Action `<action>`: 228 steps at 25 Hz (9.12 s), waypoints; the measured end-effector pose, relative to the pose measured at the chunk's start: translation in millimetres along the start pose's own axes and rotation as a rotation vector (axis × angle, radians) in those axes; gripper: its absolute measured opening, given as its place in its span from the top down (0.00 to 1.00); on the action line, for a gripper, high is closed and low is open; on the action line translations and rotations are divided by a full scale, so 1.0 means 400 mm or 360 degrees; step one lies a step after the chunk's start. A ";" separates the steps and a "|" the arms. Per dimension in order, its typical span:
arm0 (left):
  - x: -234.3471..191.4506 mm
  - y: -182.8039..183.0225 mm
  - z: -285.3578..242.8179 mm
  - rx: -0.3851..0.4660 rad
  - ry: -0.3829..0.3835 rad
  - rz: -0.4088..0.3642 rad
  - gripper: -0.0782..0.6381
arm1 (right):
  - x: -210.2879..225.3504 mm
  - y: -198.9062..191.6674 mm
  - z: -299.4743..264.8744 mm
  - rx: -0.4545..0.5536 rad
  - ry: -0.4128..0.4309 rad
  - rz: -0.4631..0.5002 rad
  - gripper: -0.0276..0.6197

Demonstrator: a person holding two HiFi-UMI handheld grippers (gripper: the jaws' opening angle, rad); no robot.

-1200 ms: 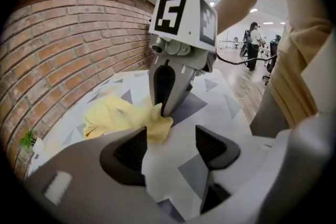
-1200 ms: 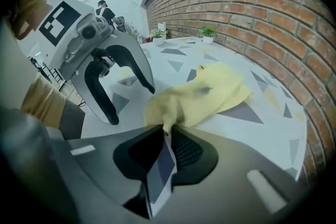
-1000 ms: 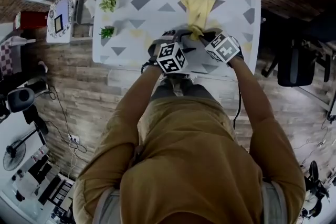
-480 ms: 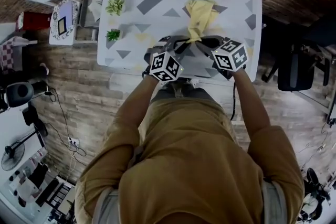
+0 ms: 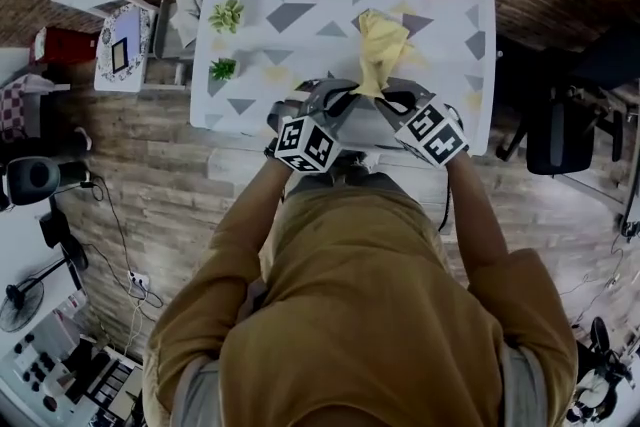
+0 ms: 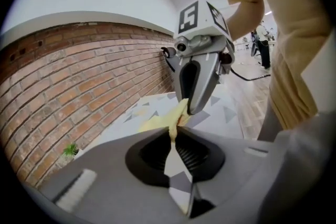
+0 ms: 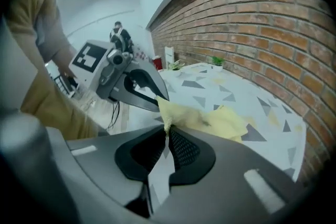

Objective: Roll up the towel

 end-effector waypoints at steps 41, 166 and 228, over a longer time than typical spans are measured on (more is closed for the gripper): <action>-0.126 0.050 0.115 0.0098 -0.0080 -0.0494 0.77 | -0.069 0.145 0.052 0.0072 -0.0566 0.0639 0.92; -0.006 -0.252 -0.032 -0.0524 -0.0029 0.0388 0.42 | 0.039 -0.180 -0.159 -0.0274 -0.0353 -0.0182 0.80; 0.137 -0.174 0.053 -0.0334 -0.0350 -0.0088 0.59 | -0.093 -0.226 -0.147 -0.0315 -0.0337 0.0239 0.75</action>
Point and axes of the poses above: the fingertips, and each gripper's own axes: z backward along the fingers, x to its right, y out of its top, the point moved 7 cm from there along z, backward along the fingers, and after that the axes turned 11 degrees about y, right-handed, at the moved point
